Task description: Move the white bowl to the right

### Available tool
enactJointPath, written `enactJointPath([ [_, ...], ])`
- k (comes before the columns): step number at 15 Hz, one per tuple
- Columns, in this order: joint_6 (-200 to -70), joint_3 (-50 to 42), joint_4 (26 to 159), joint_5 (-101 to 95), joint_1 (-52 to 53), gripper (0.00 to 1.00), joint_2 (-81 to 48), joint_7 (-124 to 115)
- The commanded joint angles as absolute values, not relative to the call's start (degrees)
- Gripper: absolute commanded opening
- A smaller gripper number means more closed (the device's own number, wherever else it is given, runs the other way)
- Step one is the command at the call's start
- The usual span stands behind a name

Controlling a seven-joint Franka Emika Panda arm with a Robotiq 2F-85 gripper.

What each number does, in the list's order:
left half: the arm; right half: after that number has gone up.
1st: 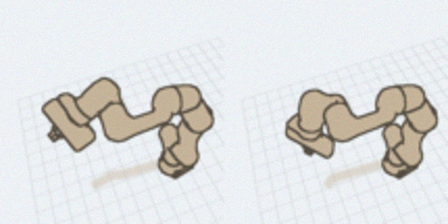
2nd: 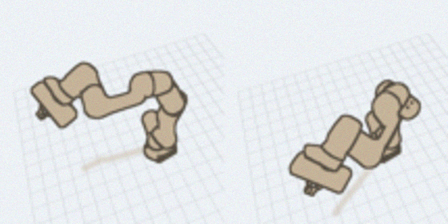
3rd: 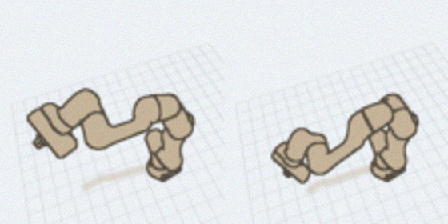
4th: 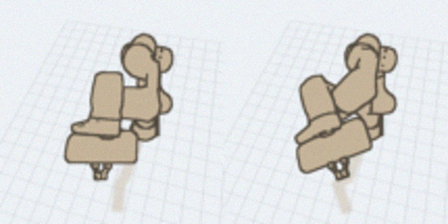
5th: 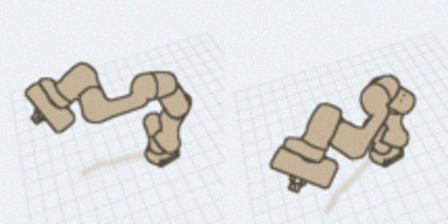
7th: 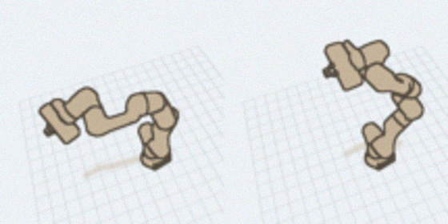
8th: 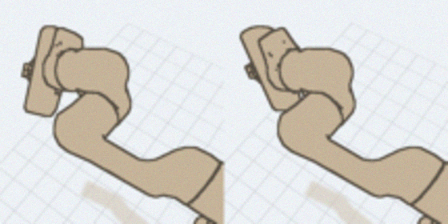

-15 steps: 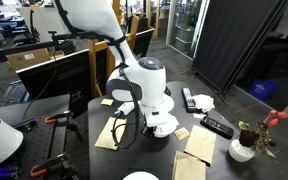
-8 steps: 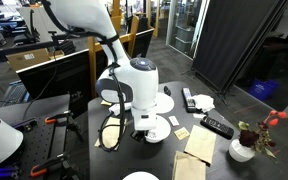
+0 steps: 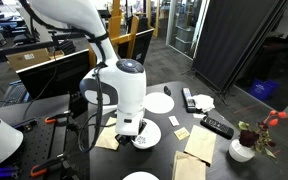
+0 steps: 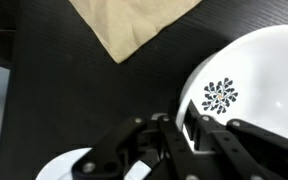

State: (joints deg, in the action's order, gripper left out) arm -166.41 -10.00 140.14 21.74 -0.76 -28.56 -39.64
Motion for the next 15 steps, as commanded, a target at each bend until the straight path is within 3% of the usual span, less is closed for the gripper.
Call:
enactJointPath([
  [1, -167.14, -11.87, 144.26, 22.51, 0.58, 0.03, -28.06, -43.66],
  [9, -169.77, -15.83, 145.38, 21.16, 3.64, 0.03, -28.92, -52.24],
  [10, -169.70, -15.97, 145.45, 20.99, 3.79, 0.14, -28.79, -52.62],
  [11, -169.72, -16.14, 145.45, 20.82, 4.02, 0.36, -28.92, -53.00],
  [13, -169.53, -16.36, 145.70, 20.57, 4.29, 0.40, -29.55, -53.65],
  [15, -169.07, -16.56, 145.89, 20.30, 4.64, 0.54, -30.02, -53.64],
])
